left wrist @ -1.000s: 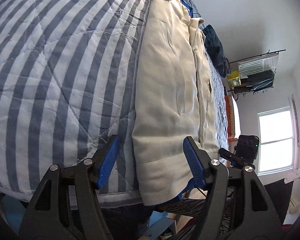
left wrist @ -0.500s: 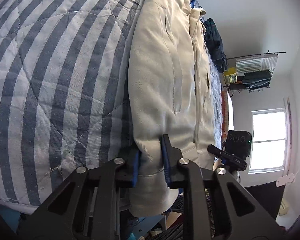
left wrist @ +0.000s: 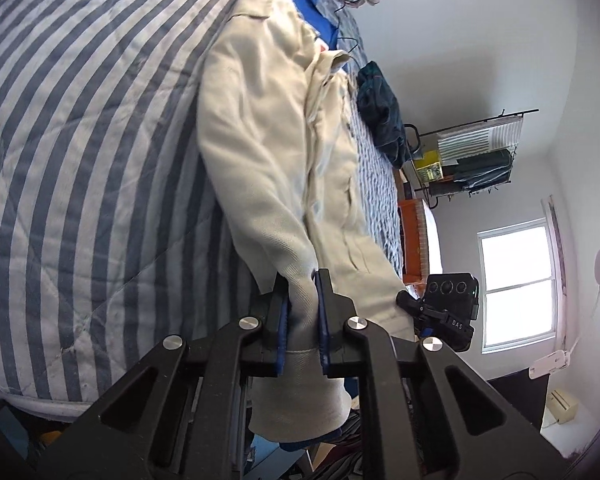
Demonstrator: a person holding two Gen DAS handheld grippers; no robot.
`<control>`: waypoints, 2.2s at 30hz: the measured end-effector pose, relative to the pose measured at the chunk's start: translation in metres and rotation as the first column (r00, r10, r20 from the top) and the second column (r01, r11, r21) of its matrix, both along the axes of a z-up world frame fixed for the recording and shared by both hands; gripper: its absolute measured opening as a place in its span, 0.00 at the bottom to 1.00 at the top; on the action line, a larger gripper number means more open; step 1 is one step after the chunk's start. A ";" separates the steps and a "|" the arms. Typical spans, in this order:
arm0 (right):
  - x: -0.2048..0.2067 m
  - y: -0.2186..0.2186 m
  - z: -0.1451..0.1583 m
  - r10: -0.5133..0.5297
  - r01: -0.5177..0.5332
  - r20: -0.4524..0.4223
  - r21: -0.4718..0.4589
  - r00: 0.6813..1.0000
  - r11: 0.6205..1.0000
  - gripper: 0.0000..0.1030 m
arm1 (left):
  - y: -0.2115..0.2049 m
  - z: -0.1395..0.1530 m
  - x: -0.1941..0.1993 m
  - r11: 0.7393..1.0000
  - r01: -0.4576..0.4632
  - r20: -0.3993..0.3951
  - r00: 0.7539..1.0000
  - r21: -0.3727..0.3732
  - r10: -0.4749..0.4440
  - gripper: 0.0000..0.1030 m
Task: Fold large clothes
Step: 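Grasp the hem with both grippers and lift it toward the collar, then carry the hem over the jacket toward the collar with both grippers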
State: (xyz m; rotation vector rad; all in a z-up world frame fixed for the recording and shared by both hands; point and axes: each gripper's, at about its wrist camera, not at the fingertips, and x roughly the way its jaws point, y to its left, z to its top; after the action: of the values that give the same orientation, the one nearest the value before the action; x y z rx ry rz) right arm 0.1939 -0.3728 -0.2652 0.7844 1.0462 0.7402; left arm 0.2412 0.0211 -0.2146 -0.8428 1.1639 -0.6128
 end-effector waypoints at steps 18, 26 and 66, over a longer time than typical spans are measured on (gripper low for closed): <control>0.112 0.007 0.026 -0.122 0.113 -0.053 -0.157 0.991 0.981 0.09 | -0.007 0.004 0.112 0.991 -0.117 0.012 0.993 0.071 0.116 0.04; 0.149 -0.004 -0.013 -0.193 0.179 -0.193 -0.087 0.962 0.980 0.10 | -0.008 -0.019 0.138 0.977 -0.168 0.006 0.986 0.128 0.169 0.04; 0.103 -0.079 0.038 -0.149 0.155 0.050 -0.154 0.988 0.976 0.57 | -0.041 0.014 0.125 0.961 -0.038 0.285 0.957 0.274 -0.044 0.43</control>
State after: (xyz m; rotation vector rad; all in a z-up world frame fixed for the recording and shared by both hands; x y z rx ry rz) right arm 0.2970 -0.4517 -0.2271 0.7024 0.9860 0.5330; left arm 0.3662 -0.0197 -0.2008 -0.4925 0.9550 -0.5392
